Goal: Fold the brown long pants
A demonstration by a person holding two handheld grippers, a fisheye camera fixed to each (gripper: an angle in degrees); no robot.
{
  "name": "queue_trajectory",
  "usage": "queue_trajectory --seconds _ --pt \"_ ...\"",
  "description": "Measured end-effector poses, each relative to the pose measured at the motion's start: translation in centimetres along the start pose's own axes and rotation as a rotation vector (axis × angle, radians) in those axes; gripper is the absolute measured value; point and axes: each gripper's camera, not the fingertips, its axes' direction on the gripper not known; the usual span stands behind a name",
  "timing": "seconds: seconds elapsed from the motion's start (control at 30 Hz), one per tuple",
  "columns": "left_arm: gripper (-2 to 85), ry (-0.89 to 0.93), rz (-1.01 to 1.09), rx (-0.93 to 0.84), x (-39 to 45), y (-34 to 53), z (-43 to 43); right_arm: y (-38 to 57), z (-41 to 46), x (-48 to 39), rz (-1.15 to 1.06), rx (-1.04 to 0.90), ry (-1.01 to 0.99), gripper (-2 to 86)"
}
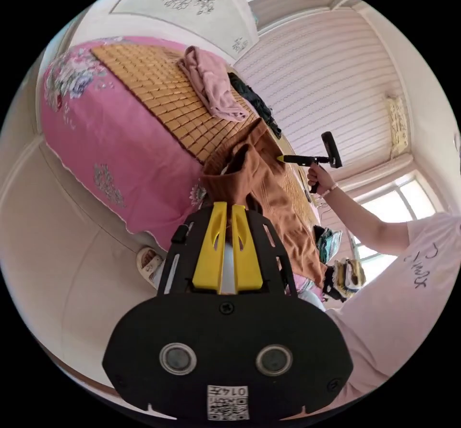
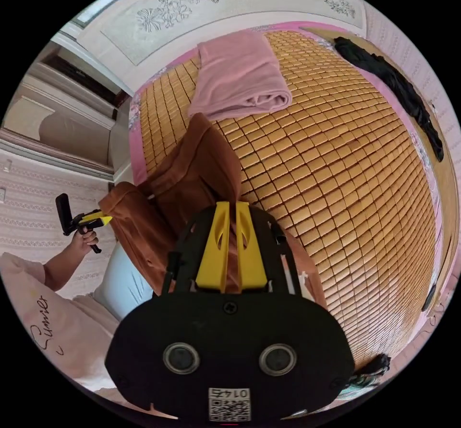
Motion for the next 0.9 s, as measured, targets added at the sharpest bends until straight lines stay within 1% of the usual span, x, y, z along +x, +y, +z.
queue_trajectory --seconds 0.03,0.07,0.1,0.17,0.2,0.27,0.3,0.33,0.37,0.43,0.5,0.57,0.6,0.63,0.67,0.7,0.77,0.8,0.87,0.9 --pt "-0.9 -0.023 0.049 0.021 1.5 0.0 -1.1 1.0 -3.5 0.3 0.028 0.099 0.009 1.7" --pt "-0.8 -0.007 0.054 0.054 2.4 -0.3 -2.2 1.3 -7.4 0.3 0.047 0.194 0.044 1.7" --pt "-0.8 0.0 0.047 0.074 2.7 -0.5 -2.8 0.9 -9.2 0.3 0.053 0.228 0.069 1.8" --pt "-0.4 -0.006 -0.022 0.17 2.8 -2.7 -4.5 -3.2 -14.3 0.0 0.044 0.242 0.129 2.4" --pt "-0.2 -0.01 -0.057 0.195 2.3 -3.4 -4.7 -4.4 -15.2 -0.3 0.039 0.269 0.145 2.6" --pt "2.0 0.008 -0.187 0.318 0.1 -6.0 -5.3 -9.1 -16.2 -1.0 0.032 0.329 0.169 4.5" --pt "3.1 0.008 -0.208 0.332 -0.4 -6.6 -5.4 -10.1 -15.8 -1.0 0.043 0.312 0.167 6.3" --pt "4.8 -0.021 -0.236 0.331 -1.1 -7.4 -5.6 -11.6 -14.5 -0.8 0.115 0.229 0.168 9.7" --pt "5.9 -0.078 -0.26 0.315 -1.5 -7.6 -5.8 -11.6 -13.0 -1.0 0.133 0.156 0.163 13.4" --pt "6.2 -0.11 -0.268 0.283 -1.1 -6.9 -6.1 -9.0 -11.3 -1.8 0.118 0.136 0.133 16.4" --pt "5.9 -0.112 -0.2 0.277 0.7 -4.9 -6.4 -3.6 -9.6 -3.0 0.066 0.148 0.115 17.2" --pt "4.4 -0.187 -0.029 0.242 4.7 -1.5 -6.1 7.0 -5.9 -4.0 0.063 0.124 0.148 17.0" --pt "3.9 -0.211 0.021 0.23 5.9 -0.5 -5.9 10.2 -4.7 -4.2 0.08 0.102 0.163 16.8" --pt "3.1 -0.254 0.12 0.206 8.4 1.4 -5.4 16.7 -2.3 -4.4 0.127 0.036 0.192 16.3" --pt "2.3 -0.279 0.23 0.191 11.0 3.4 -4.8 23.7 -0.2 -4.6 0.212 -0.046 0.231 15.5" --pt "1.9 -0.289 0.287 0.187 12.4 4.3 -4.4 27.3 0.7 -4.7 0.271 -0.081 0.248 15.2" --pt "1.3 -0.327 0.498 0.191 17.7 7.8 -2.5 41.8 2.3 -6.5 0.541 -0.13 0.231 14.0" --pt "1.4 -0.324 0.541 0.182 18.9 8.4 -1.9 45.1 2.4 -7.2 0.613 -0.128 0.218 13.9" --pt "5.3 -0.264 0.693 0.119 23.6 10.2 1.2 57.0 2.4 -10.1 0.889 -0.035 0.176 13.4" --pt "6.4 -0.253 0.723 0.112 24.7 10.6 2.1 59.4 2.3 -10.9 0.945 0.006 0.168 13.1"
